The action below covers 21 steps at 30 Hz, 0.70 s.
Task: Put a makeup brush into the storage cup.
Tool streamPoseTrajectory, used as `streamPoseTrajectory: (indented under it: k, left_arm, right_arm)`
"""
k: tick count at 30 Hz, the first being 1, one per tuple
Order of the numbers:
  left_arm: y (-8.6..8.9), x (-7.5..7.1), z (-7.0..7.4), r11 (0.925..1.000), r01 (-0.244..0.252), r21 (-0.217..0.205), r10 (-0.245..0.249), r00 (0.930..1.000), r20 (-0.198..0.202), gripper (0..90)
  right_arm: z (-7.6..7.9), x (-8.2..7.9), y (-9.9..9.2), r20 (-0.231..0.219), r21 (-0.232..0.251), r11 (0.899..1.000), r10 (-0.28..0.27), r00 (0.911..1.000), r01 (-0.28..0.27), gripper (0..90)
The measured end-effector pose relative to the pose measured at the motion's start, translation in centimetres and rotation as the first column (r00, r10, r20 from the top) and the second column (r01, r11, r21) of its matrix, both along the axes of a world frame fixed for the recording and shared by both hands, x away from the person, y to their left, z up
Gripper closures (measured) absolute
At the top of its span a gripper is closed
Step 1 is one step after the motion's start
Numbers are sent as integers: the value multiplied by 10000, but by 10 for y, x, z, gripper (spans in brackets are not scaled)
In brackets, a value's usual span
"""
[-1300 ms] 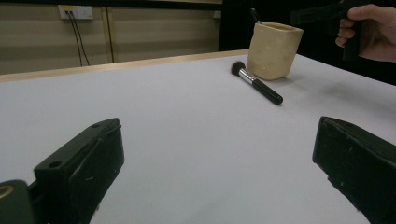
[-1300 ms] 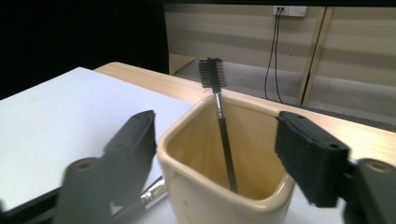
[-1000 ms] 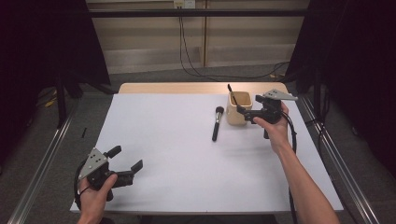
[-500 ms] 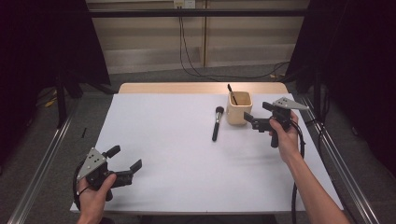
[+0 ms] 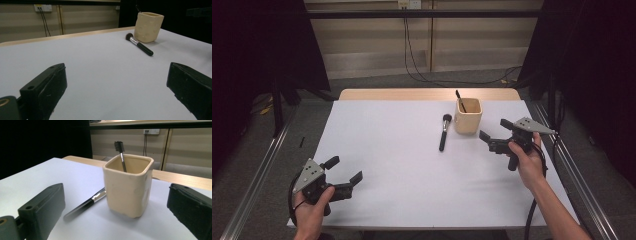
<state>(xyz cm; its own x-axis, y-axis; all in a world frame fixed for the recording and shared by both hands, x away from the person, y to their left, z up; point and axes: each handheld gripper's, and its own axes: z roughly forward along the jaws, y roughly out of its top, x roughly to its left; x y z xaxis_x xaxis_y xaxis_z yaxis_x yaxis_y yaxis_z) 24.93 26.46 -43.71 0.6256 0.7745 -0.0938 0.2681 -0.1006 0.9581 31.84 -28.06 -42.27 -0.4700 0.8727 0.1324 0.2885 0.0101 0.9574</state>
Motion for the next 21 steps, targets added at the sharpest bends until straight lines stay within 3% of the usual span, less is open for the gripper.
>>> streamPoseTrajectory:
  k: [3, 10, 21]
  left_arm:
    - [2, 0, 1, 10000, -40, 37, 40, 10000, 39, 30]
    - [2, -2, 1, 10000, 79, 18, -79, 10000, -47, 29]
    - [1, -5, 1, 9999, -30, 125, 30, 10000, -25, 29]
  right_arm:
    - [-2, -11, -1, 63, 176, 9998, 38, 10000, -40, 9]
    - [-9, -32, -4, -52, -6, 9999, 107, 9999, -107, 9]
    - [-15, -67, -23, -219, -64, 9996, -285, 9994, 283, 5]
